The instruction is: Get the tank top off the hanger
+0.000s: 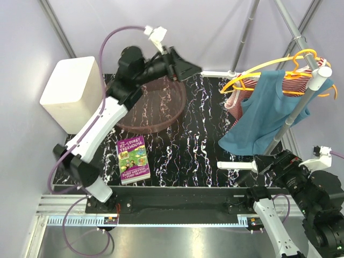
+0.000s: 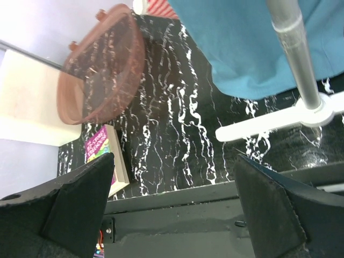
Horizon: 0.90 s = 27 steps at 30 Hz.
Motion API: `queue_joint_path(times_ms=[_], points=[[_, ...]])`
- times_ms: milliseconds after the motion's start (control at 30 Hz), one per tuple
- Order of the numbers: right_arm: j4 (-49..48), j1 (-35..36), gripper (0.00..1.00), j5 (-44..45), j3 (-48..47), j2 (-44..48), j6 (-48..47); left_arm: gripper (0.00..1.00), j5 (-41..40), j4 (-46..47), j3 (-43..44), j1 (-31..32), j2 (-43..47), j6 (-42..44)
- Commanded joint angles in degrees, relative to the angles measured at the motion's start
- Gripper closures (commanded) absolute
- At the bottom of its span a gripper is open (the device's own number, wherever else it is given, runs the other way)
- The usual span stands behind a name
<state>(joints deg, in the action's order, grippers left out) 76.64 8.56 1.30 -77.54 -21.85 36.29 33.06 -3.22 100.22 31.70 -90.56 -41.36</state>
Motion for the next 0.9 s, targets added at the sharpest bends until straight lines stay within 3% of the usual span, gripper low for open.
queue_joint_path(times_ms=[0,167,267,333,567,633,867], points=[[3.86,-0.03,0.0,-0.86,-3.4,-1.18,-3.33,0.24,8.06,1.64,16.26,5.47,-8.03,11.12],[4.48,0.14,0.0,-1.13,-4.73,-1.71,-4.3,0.33,11.5,1.47,33.68,9.6,-20.95,11.04],[4.74,0.41,0.0,-2.53,-5.51,-1.8,-4.74,0.35,13.69,5.31,37.49,10.57,-25.43,7.73],[5.09,0.5,0.0,-2.09,-6.13,-1.62,-5.18,0.41,15.19,8.74,37.41,11.1,-26.5,4.73],[6.06,1.11,0.0,-1.65,-7.01,-0.74,-4.74,0.47,13.61,6.92,33.2,14.09,-26.07,8.93],[6.24,1.37,0.0,-1.65,-7.19,-0.39,-4.65,0.56,13.79,6.48,33.19,14.7,-26.51,9.11],[6.94,1.9,0.0,-0.33,-8.07,0.22,-3.95,0.59,11.42,3.67,32.31,17.16,-26.77,12.18]])
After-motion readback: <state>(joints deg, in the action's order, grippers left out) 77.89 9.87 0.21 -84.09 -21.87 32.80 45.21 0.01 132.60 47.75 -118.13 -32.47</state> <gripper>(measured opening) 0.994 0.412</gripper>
